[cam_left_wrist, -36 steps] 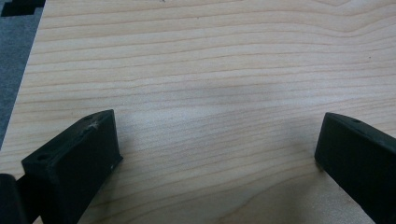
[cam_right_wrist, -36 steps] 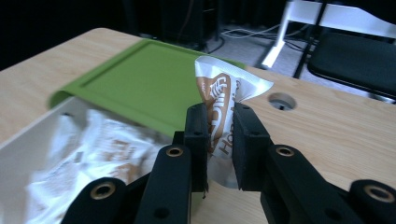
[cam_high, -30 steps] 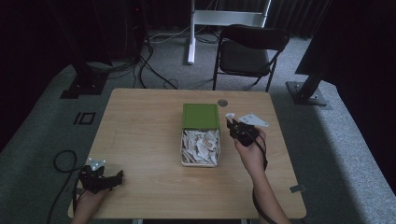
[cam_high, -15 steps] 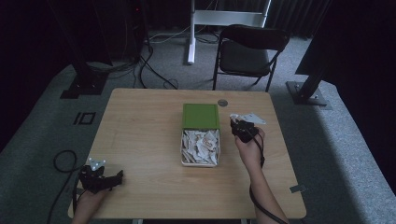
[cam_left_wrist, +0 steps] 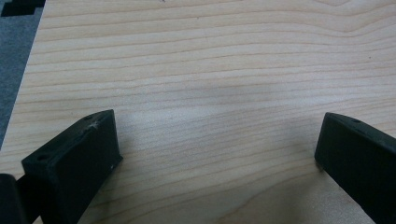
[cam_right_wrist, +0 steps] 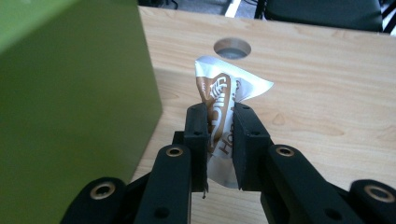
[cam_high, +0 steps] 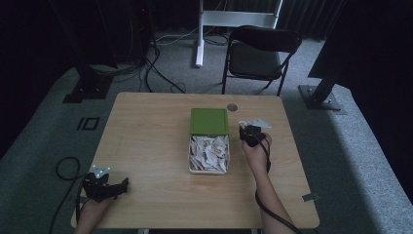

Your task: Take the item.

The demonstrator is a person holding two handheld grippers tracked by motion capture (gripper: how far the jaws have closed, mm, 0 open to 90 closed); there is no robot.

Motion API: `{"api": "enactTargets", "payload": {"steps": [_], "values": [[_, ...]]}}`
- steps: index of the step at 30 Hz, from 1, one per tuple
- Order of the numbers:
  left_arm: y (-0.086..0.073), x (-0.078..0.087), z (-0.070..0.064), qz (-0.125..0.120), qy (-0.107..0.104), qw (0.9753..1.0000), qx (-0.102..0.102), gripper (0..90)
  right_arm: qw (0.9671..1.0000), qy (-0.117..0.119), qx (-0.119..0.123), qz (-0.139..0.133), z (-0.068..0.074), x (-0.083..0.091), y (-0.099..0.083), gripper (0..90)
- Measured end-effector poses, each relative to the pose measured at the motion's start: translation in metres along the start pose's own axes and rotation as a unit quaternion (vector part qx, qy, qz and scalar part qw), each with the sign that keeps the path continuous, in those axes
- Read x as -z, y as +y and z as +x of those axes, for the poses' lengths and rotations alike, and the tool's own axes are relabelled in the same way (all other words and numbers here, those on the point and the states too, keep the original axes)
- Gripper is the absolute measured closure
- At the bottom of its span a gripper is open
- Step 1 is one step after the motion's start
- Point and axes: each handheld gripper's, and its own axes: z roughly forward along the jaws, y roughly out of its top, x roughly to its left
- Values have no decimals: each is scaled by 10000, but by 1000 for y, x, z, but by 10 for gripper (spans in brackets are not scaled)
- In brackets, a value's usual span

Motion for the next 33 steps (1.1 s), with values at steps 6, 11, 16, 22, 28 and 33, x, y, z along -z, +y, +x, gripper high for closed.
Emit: {"api": "enactTargets", "payload": {"steps": [6, 11, 16, 22, 28, 33], "values": [[0, 0, 0, 0, 0, 10000, 2, 7, 9997, -74, -76, 226, -4, -15, -14, 775], [0, 0, 0, -1, 0, 10000, 1, 7, 9990, -139, -76, 410, -6, -23, -22, 775], [0, 0, 0, -1, 0, 10000, 0, 7, 9984, -166, -129, 531, -8, -29, -27, 772], [0, 0, 0, 0, 0, 10000, 0, 7, 9976, -191, -136, 647, -9, -35, -32, 758], [0, 0, 0, -1, 0, 10000, 1, 7, 9977, -230, -216, 598, -10, -35, -32, 627], [0, 0, 0, 0, 0, 10000, 0, 7, 9979, -135, -288, 561, -11, -29, -27, 541]]}}
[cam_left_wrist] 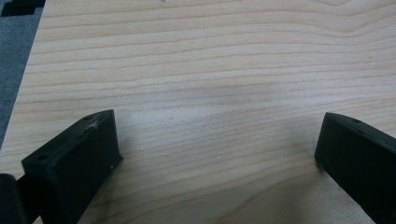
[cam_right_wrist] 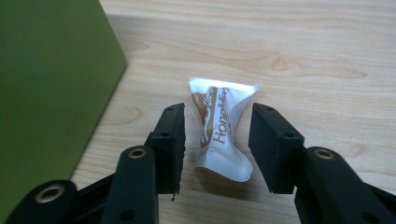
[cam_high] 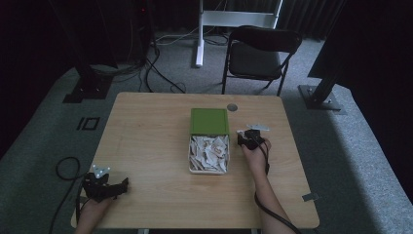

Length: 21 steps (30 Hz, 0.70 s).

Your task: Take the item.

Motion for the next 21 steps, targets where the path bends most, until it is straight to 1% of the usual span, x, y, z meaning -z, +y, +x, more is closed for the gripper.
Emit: {"api": "enactTargets", "payload": {"steps": [1, 3, 4, 7, 9, 14, 15, 18, 19, 21], "values": [[0, 0, 0, 0, 0, 10000, 0, 7, 10000, 34, -2, 7, 1, 2, 1, 510], [0, 0, 0, 0, 0, 10000, -1, 6, 9999, 144, -32, -15, 2, 5, 3, 480], [0, 0, 0, -1, 0, 10000, 0, 7, 9999, 135, -23, -46, 2, 7, 3, 466], [0, 0, 0, -1, 0, 10000, 0, 7, 9997, 215, -74, -121, 0, 12, 4, 426], [0, 0, 0, -1, 0, 10000, 1, 7, 9996, 212, -72, -169, -2, 16, 4, 411], [0, 0, 0, 0, 0, 10000, 0, 7, 9995, 220, -126, -166, -10, 23, -2, 396], [0, 0, 0, -1, 1, 10000, 0, 7, 9995, 204, -176, -174, -13, 24, -5, 394], [0, 0, 0, 0, 0, 10000, 0, 7, 9995, 145, -211, -169, -18, 26, -10, 363], [0, 0, 0, 0, 0, 10000, 0, 7, 9996, 130, -201, -171, -20, 27, -12, 363], [0, 0, 0, -1, 0, 10000, 1, 7, 9998, 75, -100, -154, -24, 29, -15, 361]]}}
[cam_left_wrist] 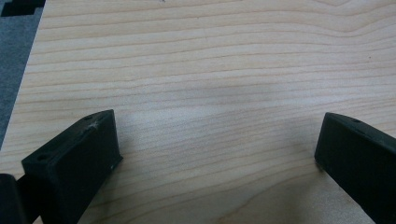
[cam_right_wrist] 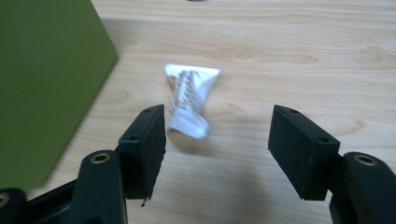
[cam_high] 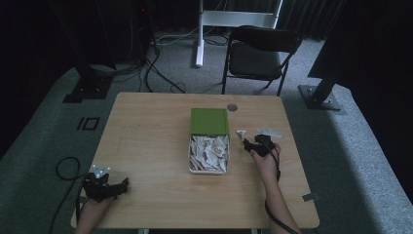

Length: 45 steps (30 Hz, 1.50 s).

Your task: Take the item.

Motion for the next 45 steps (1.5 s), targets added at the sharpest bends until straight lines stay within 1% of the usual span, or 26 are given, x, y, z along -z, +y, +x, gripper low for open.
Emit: {"api": "enactTargets", "payload": {"steps": [1, 2, 6, 9, 10, 12, 13, 18, 19, 21, 26, 29, 32, 37, 40, 42, 45], "values": [[0, 0, 0, 0, 0, 10000, 0, 6, 10000, -8, 11, 8, -2, 1, -2, 354], [0, 0, 0, 0, 0, 10000, 0, 7, 10000, -22, -37, 9, -4, 2, -3, 347], [0, 0, 0, 1, 0, 10000, -1, 7, 9998, -177, -51, -60, -13, 9, -9, 318], [0, 0, 0, 1, 0, 10000, -2, 7, 9998, -178, -66, -16, -19, 13, -11, 284], [0, 0, 0, 2, 0, 10000, -2, 7, 9998, -187, -112, -16, -22, 15, -12, 284], [0, 0, 0, 1, 0, 10000, -1, 7, 9997, -220, -108, -33, -26, 18, -15, 284], [0, 0, 0, 0, 1, 10000, 0, 7, 9995, -285, -82, -48, -29, 20, -16, 284], [0, 0, 0, 1, 0, 10000, 0, 7, 9993, -350, -97, 65, -39, 24, -24, 275], [0, 0, 0, 1, 0, 10000, 0, 7, 9993, -350, -97, 65, -39, 24, -24, 275], [0, 0, 0, 0, 0, 10000, -1, 7, 9991, -392, -123, 123, -44, 28, -30, 272], [0, 0, 0, 1, 0, 10000, -1, 7, 9988, -455, -139, 150, -53, 34, -38, 271], [0, 0, 0, 0, 0, 10000, 0, 7, 9988, -432, -172, 136, -57, 37, -42, 269], [0, 0, 0, 1, 1, 10000, -1, 7, 9987, -471, -110, 158, -59, 41, -47, 269], [0, 0, 0, 1, 0, 10000, -1, 7, 9986, -502, -159, 81, -62, 50, -53, 269], [0, 0, 0, 1, 1, 10000, 0, 7, 9986, -480, -220, 70, -63, 57, -57, 263], [0, 0, 0, 1, 0, 10000, 0, 7, 9982, -569, -176, 80, -63, 63, -59, 262], [0, 0, 0, 2, 1, 10000, -2, 7, 9976, -661, -215, 33, -64, 71, -63, 262]]}}
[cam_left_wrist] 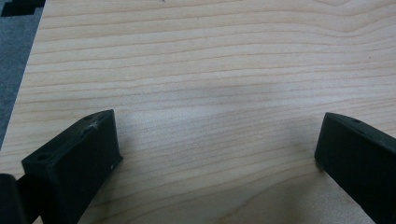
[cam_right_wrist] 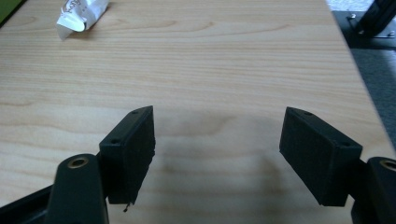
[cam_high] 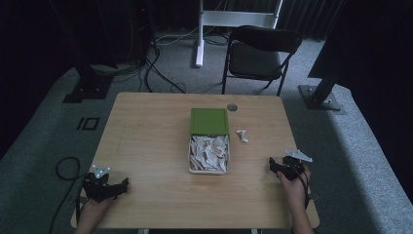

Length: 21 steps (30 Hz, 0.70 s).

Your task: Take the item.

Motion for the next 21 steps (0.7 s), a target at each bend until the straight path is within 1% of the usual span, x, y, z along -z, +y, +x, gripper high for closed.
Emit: {"api": "enactTargets", "payload": {"steps": [1, 3, 5, 8, 10, 12, 14, 16, 18, 19, 21], "values": [[0, 0, 0, 8, 1, 10000, -10, 7, 10000, -44, -34, -22, -1, 2, -2, 263], [0, 0, 0, 8, 1, 10000, -9, 7, 9999, -34, -100, -27, -4, 5, -5, 263], [0, 0, 0, 8, 2, 10000, -9, 7, 9999, -95, -67, 40, -5, 8, -9, 263], [0, 0, 0, 8, 2, 10000, -9, 7, 9997, -166, -117, 95, -6, 13, -15, 263], [0, 0, 0, 9, 2, 10000, -9, 7, 9994, -310, -71, 132, -6, 16, -19, 262], [0, 0, 0, 2, 3, 10000, -7, 7, 9994, -305, -92, 166, -5, 19, -22, 240], [0, 0, 0, 2, 3, 10000, -8, 7, 9989, -370, -85, 261, -4, 22, -24, 232], [0, 0, 0, 2, 3, 10000, -8, 7, 9988, -414, -14, 250, -3, 26, -25, 230], [0, 0, 0, 2, 3, 10000, -8, 7, 9986, -456, -57, 242, -4, 30, -26, 220], [0, 0, 0, 2, 3, 10000, -8, 7, 9985, -492, -7, 235, -5, 32, -27, 211], [0, 0, 0, 3, 3, 10000, -8, 7, 9983, -514, -27, 256, -6, 34, -30, 206]]}}
